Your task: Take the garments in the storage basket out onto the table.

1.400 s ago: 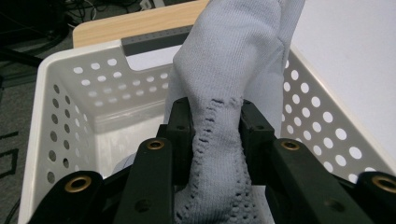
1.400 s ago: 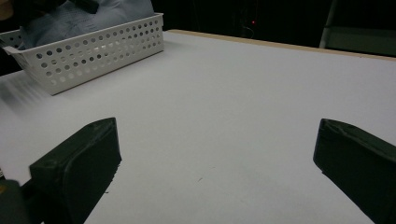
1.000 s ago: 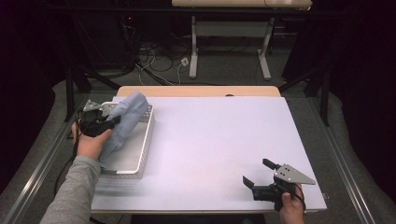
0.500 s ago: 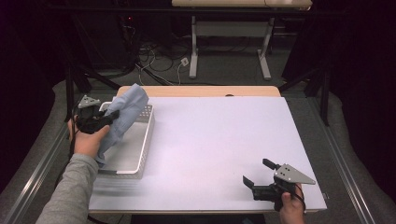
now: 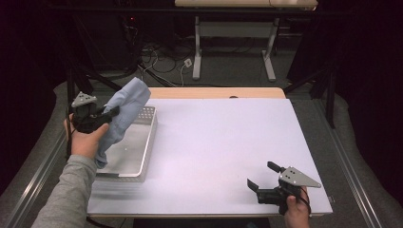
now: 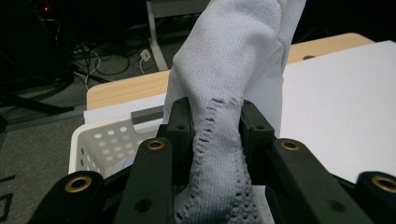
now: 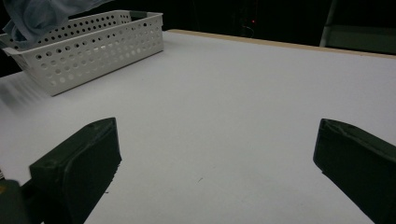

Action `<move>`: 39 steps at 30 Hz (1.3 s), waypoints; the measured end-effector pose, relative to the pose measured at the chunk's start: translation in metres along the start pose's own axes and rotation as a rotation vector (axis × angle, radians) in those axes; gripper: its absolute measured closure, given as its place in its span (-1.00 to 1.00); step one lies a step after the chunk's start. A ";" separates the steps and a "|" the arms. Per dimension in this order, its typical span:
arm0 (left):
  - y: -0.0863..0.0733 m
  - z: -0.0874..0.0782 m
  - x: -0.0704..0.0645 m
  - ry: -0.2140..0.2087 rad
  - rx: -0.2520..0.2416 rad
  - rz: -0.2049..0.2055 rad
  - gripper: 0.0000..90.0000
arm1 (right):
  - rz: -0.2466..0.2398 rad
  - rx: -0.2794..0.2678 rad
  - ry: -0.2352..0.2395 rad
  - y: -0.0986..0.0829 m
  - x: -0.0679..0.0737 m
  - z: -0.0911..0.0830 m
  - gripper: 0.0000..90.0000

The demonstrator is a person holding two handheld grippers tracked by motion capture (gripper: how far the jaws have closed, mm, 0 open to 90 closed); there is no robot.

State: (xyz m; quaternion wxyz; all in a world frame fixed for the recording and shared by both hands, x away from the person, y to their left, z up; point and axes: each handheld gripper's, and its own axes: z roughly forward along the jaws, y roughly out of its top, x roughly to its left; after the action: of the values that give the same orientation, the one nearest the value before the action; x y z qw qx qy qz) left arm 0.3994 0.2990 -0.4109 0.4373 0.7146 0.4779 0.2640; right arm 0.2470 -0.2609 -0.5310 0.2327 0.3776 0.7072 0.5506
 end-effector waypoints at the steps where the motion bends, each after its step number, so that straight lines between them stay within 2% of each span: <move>1: 0.001 -0.001 0.000 0.000 -0.006 0.007 0.57 | -0.001 0.000 0.000 0.000 0.000 0.000 -0.99; 13: 0.012 -0.016 -0.010 -0.027 -0.050 -0.001 0.57 | -0.003 0.000 0.000 0.000 0.000 0.000 -0.99; 20: 0.018 -0.025 -0.019 -0.054 -0.086 -0.031 0.57 | -0.003 -0.001 -0.001 0.000 0.000 -0.001 -0.99; 25: 0.020 -0.029 -0.024 -0.070 -0.101 -0.029 0.57 | 0.002 -0.002 0.002 0.000 0.000 0.000 -0.99; 31: 0.023 -0.034 -0.034 -0.100 -0.133 -0.052 0.57 | 0.002 -0.007 0.000 0.000 -0.001 -0.001 -0.99; 39: 0.026 -0.040 -0.047 -0.137 -0.163 -0.041 0.57 | 0.007 -0.004 -0.006 0.000 -0.002 -0.001 -0.99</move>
State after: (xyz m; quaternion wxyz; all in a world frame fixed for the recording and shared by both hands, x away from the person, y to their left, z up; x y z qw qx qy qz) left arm 0.3604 0.2665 -0.3668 0.5310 0.6831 0.4382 0.2437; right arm 0.2471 -0.2629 -0.5307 0.2338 0.3813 0.7040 0.5516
